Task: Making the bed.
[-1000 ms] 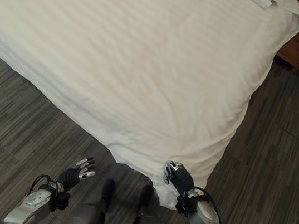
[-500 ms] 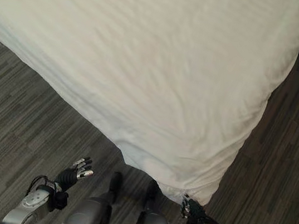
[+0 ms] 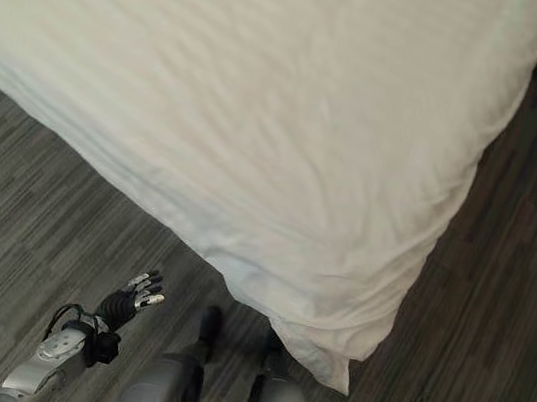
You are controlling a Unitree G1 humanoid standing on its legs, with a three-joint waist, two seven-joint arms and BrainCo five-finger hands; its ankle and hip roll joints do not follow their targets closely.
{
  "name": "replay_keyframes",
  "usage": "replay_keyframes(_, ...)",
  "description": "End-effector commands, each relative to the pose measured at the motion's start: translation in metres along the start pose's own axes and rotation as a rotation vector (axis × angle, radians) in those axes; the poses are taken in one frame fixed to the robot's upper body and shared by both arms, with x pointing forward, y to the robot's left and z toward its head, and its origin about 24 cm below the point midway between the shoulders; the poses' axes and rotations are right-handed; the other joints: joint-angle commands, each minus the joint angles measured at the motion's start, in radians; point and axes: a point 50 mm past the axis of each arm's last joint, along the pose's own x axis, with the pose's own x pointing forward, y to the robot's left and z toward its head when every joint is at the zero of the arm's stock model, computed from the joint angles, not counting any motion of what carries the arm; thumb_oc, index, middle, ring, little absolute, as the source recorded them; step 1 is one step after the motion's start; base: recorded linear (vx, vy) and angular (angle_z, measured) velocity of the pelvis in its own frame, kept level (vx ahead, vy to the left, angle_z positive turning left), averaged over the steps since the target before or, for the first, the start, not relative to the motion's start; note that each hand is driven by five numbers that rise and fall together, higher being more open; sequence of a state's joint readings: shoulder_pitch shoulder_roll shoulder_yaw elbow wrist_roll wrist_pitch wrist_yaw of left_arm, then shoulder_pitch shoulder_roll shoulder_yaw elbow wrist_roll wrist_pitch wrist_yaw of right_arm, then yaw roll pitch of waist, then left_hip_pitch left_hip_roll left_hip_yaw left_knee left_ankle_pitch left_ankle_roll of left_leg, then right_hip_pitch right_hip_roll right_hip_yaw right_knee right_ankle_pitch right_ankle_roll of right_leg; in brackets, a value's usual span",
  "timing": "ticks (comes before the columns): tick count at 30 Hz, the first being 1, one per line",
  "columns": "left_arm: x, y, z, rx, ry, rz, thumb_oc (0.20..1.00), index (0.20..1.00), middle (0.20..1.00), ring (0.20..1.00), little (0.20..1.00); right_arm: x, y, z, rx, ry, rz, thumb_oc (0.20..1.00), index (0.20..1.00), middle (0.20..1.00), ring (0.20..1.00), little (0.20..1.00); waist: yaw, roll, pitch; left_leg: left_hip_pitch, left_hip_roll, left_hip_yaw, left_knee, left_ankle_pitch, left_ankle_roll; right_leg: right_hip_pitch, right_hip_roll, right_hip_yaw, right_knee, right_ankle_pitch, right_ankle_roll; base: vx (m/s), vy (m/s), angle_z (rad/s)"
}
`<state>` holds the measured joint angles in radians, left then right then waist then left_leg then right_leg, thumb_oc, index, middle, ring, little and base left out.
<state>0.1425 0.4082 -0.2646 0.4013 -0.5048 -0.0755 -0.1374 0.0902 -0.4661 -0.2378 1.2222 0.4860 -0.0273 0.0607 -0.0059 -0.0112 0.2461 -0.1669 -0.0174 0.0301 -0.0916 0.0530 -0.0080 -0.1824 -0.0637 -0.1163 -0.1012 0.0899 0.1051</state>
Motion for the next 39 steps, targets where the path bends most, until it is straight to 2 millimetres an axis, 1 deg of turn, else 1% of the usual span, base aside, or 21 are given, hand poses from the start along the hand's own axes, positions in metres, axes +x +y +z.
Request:
replay_keyframes(1, 0.000, 0.003, 0.003, 0.024, -0.025, 0.016, 1.000, 1.000, 1.000, 1.000, 1.000, -0.007, -0.023, 0.037, 0.047, -0.215, -0.085, 0.200, 0.200, 0.200, 0.200, 0.200, -0.016, -0.046, -0.062, -0.021, 0.005, -0.025, 0.004, 0.008, -0.023, -0.030, -0.033, 0.055, 0.014, 0.055, 0.061, -0.02, 0.026, -0.38)
replay_keyframes(3, 0.000, 0.003, 0.003, 0.024, -0.025, 0.016, 1.000, 1.000, 1.000, 1.000, 1.000, -0.008, -0.024, 0.036, 0.047, -0.214, -0.086, 0.200, 0.200, 0.200, 0.200, 0.200, -0.014, -0.046, -0.062, -0.020, 0.005, -0.024, 0.004, 0.007, -0.023, -0.030, -0.033, 0.056, 0.014, 0.055, 0.062, -0.02, 0.033, -0.48)
replay_keyframes(4, 0.003, 0.000, 0.007, 0.025, -0.040, 0.009, 1.000, 1.000, 1.000, 1.000, 1.000, -0.016, -0.024, 0.074, 0.064, -0.393, -0.086, 0.200, 0.200, 0.200, 0.200, 0.200, -0.031, -0.055, -0.070, -0.012, 0.004, -0.007, 0.004, 0.003, -0.022, -0.030, -0.035, 0.063, 0.014, 0.061, 0.066, -0.05, 0.083, -0.30)
replay_keyframes(5, 0.004, -0.002, 0.007, 0.028, -0.046, 0.006, 1.000, 1.000, 1.000, 1.000, 1.000, -0.028, -0.011, 0.104, 0.045, -0.545, -0.047, 0.200, 0.200, 0.200, 0.200, 0.200, -0.040, -0.059, -0.074, 0.000, 0.002, 0.006, 0.004, -0.008, -0.017, -0.026, -0.039, 0.063, 0.014, 0.064, 0.071, -0.06, 0.117, -0.25)
replay_keyframes(7, 0.006, -0.006, 0.007, 0.032, -0.045, -0.003, 1.000, 1.000, 1.000, 1.000, 1.000, -0.048, 0.011, 0.132, -0.023, -0.709, 0.035, 0.200, 0.200, 0.200, 0.200, 0.200, -0.048, -0.061, -0.081, 0.019, -0.004, 0.020, 0.004, -0.017, -0.011, -0.012, -0.045, 0.067, 0.014, 0.065, 0.073, -0.02, 0.090, -0.16)
replay_keyframes(9, 0.007, -0.010, 0.003, 0.038, -0.029, -0.017, 1.000, 1.000, 1.000, 1.000, 1.000, -0.064, 0.034, 0.146, -0.008, -0.817, 0.136, 0.200, 0.200, 0.200, 0.200, 0.200, -0.055, -0.062, -0.086, 0.039, -0.010, 0.028, 0.004, -0.026, -0.006, 0.005, -0.052, 0.070, 0.014, 0.066, 0.075, 0.00, 0.046, -0.09)
replay_keyframes(10, 0.007, -0.010, 0.003, 0.039, -0.028, -0.017, 1.000, 1.000, 1.000, 1.000, 1.000, -0.064, 0.034, 0.145, -0.007, -0.816, 0.135, 0.200, 0.200, 0.200, 0.200, 0.200, -0.054, -0.063, -0.084, 0.042, -0.010, 0.028, 0.004, -0.026, -0.005, 0.008, -0.052, 0.070, 0.014, 0.065, 0.075, -0.01, 0.059, -0.12)
replay_keyframes(11, 0.007, -0.013, -0.002, 0.056, -0.008, -0.026, 1.000, 1.000, 1.000, 1.000, 1.000, -0.087, 0.063, 0.158, -0.046, -0.937, 0.279, 0.200, 0.200, 0.200, 0.200, 0.200, -0.054, -0.062, -0.084, 0.063, -0.014, 0.041, 0.004, -0.033, -0.001, 0.021, -0.059, 0.069, 0.014, 0.069, 0.080, -0.02, 0.060, -0.06)
replay_keyframes(13, 0.005, -0.014, -0.004, 0.056, -0.004, -0.032, 1.000, 1.000, 1.000, 1.000, 1.000, -0.103, 0.089, 0.164, -0.078, -0.997, 0.414, 0.200, 0.200, 0.200, 0.200, 0.200, -0.045, -0.060, -0.082, 0.075, -0.013, 0.054, 0.004, -0.034, -0.001, 0.029, -0.063, 0.062, 0.014, 0.071, 0.083, -0.03, 0.049, -0.05)
replay_keyframes(15, 0.002, -0.016, -0.008, 0.050, 0.004, -0.038, 1.000, 1.000, 1.000, 1.000, 1.000, -0.121, 0.124, 0.160, -0.160, -1.030, 0.609, 0.200, 0.200, 0.200, 0.200, 0.200, -0.026, -0.059, -0.082, 0.086, -0.014, 0.055, 0.004, -0.031, 0.000, 0.041, -0.066, 0.049, 0.014, 0.070, 0.082, -0.02, 0.015, -0.06)
replay_keyframes(16, 0.000, -0.016, -0.011, 0.047, 0.013, -0.042, 1.000, 1.000, 1.000, 1.000, 1.000, -0.125, 0.138, 0.153, -0.183, -1.013, 0.678, 0.200, 0.200, 0.200, 0.200, 0.200, -0.018, -0.058, -0.082, 0.089, -0.014, 0.055, 0.004, -0.031, 0.000, 0.044, -0.068, 0.043, 0.014, 0.070, 0.083, 0.00, 0.000, 0.00)
replay_keyframes(17, -0.003, -0.015, -0.014, 0.039, 0.018, -0.037, 1.000, 1.000, 1.000, 1.000, 1.000, -0.126, 0.159, 0.139, -0.280, -0.955, 0.811, 0.200, 0.200, 0.200, 0.200, 0.200, 0.004, -0.056, -0.080, 0.090, -0.015, 0.055, 0.004, -0.027, -0.001, 0.048, -0.073, 0.026, 0.014, 0.070, 0.083, -0.02, 0.004, 0.03)
replay_keyframes(18, -0.003, -0.015, -0.014, 0.038, 0.018, -0.035, 1.000, 1.000, 1.000, 1.000, 1.000, -0.126, 0.160, 0.139, -0.281, -0.955, 0.813, 0.200, 0.200, 0.200, 0.200, 0.200, 0.002, -0.056, -0.080, 0.091, -0.015, 0.054, 0.004, -0.027, -0.001, 0.049, -0.073, 0.025, 0.014, 0.070, 0.083, -0.03, -0.003, 0.05)
replay_keyframes(21, -0.009, -0.014, -0.020, 0.033, 0.035, -0.040, 1.000, 1.000, 1.000, 1.000, 1.000, -0.130, 0.190, 0.119, -0.452, -0.893, 0.948, 0.200, 0.200, 0.200, 0.200, 0.200, 0.036, -0.049, -0.074, 0.086, -0.014, 0.052, 0.004, -0.023, -0.004, 0.048, -0.079, -0.004, 0.014, 0.075, 0.085, -0.02, -0.007, 0.09)
replay_keyframes(22, -0.009, -0.013, -0.020, 0.032, 0.035, -0.039, 1.000, 1.000, 1.000, 1.000, 1.000, -0.130, 0.191, 0.119, -0.452, -0.893, 0.949, 0.200, 0.200, 0.200, 0.200, 0.200, 0.034, -0.049, -0.074, 0.086, -0.014, 0.052, 0.004, -0.024, -0.004, 0.048, -0.079, -0.004, 0.014, 0.074, 0.085, -0.02, -0.018, 0.04)
replay_keyframes(23, -0.012, -0.012, -0.023, 0.025, 0.040, -0.038, 1.000, 1.000, 1.000, 1.000, 1.000, -0.130, 0.201, 0.109, -0.486, -0.851, 0.997, 0.200, 0.200, 0.200, 0.200, 0.200, 0.050, -0.045, -0.070, 0.079, -0.013, 0.046, 0.004, -0.019, -0.006, 0.047, -0.079, -0.015, 0.014, 0.073, 0.083, 0.00, 0.000, 0.00)
replay_keyframes(25, -0.016, -0.009, -0.026, 0.011, 0.048, -0.022, 1.000, 1.000, 1.000, 1.000, 1.000, -0.128, 0.204, 0.099, -0.492, -0.801, 1.029, 0.200, 0.200, 0.200, 0.200, 0.200, 0.057, -0.043, -0.065, 0.073, -0.013, 0.039, 0.004, -0.014, -0.010, 0.047, -0.081, -0.028, 0.014, 0.071, 0.078, 0.00, -0.018, 0.09)
replay_keyframes(27, -0.019, -0.007, -0.030, 0.008, 0.061, -0.011, 1.000, 1.000, 1.000, 1.000, 1.000, -0.124, 0.200, 0.095, -0.495, -0.779, 1.019, 0.200, 0.200, 0.200, 0.200, 0.200, 0.059, -0.040, -0.061, 0.067, -0.013, 0.030, 0.004, -0.011, -0.011, 0.046, -0.082, -0.034, 0.014, 0.069, 0.076, 0.01, -0.011, 0.16)
replay_keyframes(30, -0.020, -0.007, -0.035, 0.011, 0.080, -0.003, 1.000, 1.000, 1.000, 1.000, 1.000, -0.121, 0.195, 0.097, -0.481, -0.777, 0.989, 0.200, 0.200, 0.200, 0.200, 0.200, 0.058, -0.039, -0.048, 0.050, -0.014, 0.012, 0.004, -0.005, -0.013, 0.039, -0.083, -0.042, 0.014, 0.068, 0.074, -0.02, -0.026, 0.16)
replay_keyframes(34, -0.018, -0.008, -0.033, 0.016, 0.074, -0.002, 1.000, 1.000, 1.000, 1.000, 1.000, -0.117, 0.194, 0.102, -0.451, -0.780, 0.963, 0.200, 0.200, 0.200, 0.200, 0.200, 0.060, -0.040, -0.038, 0.033, -0.010, 0.004, 0.004, -0.002, -0.013, 0.025, -0.080, -0.042, 0.014, 0.073, 0.072, -0.01, -0.029, 0.13)
replay_keyframes(39, -0.010, -0.015, -0.024, 0.012, 0.047, -0.033, 1.000, 1.000, 1.000, 1.000, 1.000, -0.085, 0.194, 0.102, -0.338, -0.660, 0.843, 0.200, 0.200, 0.200, 0.200, 0.200, 0.078, -0.030, -0.024, -0.004, -0.015, -0.023, 0.004, 0.011, -0.013, 0.000, -0.080, -0.044, 0.014, 0.072, 0.067, -0.01, -0.019, 0.01)
